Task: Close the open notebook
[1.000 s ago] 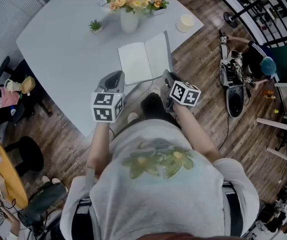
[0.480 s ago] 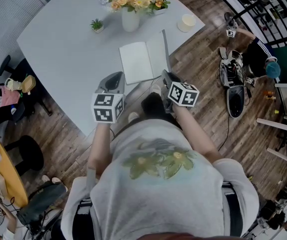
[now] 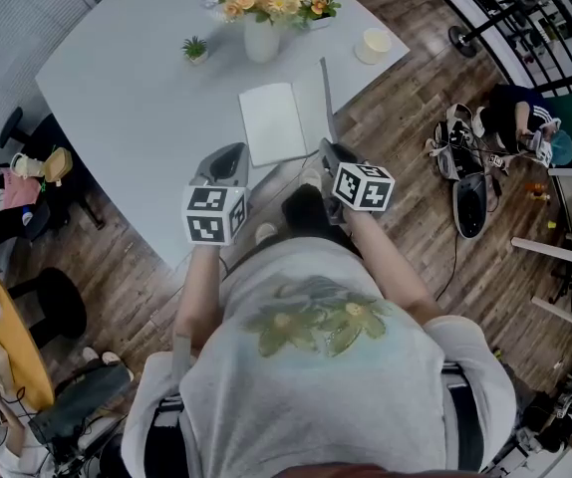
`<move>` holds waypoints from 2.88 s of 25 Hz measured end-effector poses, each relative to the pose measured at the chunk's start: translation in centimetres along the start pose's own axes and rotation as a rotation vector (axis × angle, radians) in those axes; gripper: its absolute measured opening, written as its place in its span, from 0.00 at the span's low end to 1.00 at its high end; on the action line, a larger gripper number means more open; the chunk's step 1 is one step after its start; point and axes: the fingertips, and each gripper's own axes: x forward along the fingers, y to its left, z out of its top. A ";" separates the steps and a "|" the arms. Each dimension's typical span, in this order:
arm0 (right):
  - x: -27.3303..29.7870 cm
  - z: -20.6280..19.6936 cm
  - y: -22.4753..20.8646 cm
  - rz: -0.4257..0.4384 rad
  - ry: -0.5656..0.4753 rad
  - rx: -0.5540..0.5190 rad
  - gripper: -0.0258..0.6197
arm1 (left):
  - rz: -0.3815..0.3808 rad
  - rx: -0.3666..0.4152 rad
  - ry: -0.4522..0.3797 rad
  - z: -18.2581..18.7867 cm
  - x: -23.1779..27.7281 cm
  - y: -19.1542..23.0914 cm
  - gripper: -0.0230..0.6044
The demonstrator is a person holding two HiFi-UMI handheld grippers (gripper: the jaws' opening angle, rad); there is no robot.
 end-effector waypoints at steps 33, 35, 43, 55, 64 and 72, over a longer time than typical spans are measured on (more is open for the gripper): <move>0.9 -0.7 3.0 0.097 0.040 -0.067 0.11 | 0.045 -0.055 -0.003 -1.0 -1.1 0.4 0.04; 1.0 -0.8 3.2 0.103 0.044 -0.066 0.11 | 0.049 -0.060 -0.001 -1.2 -1.1 0.5 0.04; 1.1 -0.9 3.8 0.124 0.056 -0.062 0.11 | 0.065 -0.076 0.007 -1.5 -1.5 1.0 0.04; 1.5 -1.3 4.3 0.162 0.075 -0.075 0.11 | 0.073 -0.091 0.025 -2.2 -1.2 1.0 0.04; 2.0 -1.8 5.0 0.190 0.088 -0.085 0.11 | 0.073 -0.107 0.032 -2.9 -1.1 1.0 0.04; 2.4 -2.2 5.5 0.213 0.104 -0.092 0.11 | 0.075 -0.116 0.036 -3.1 -1.0 1.1 0.04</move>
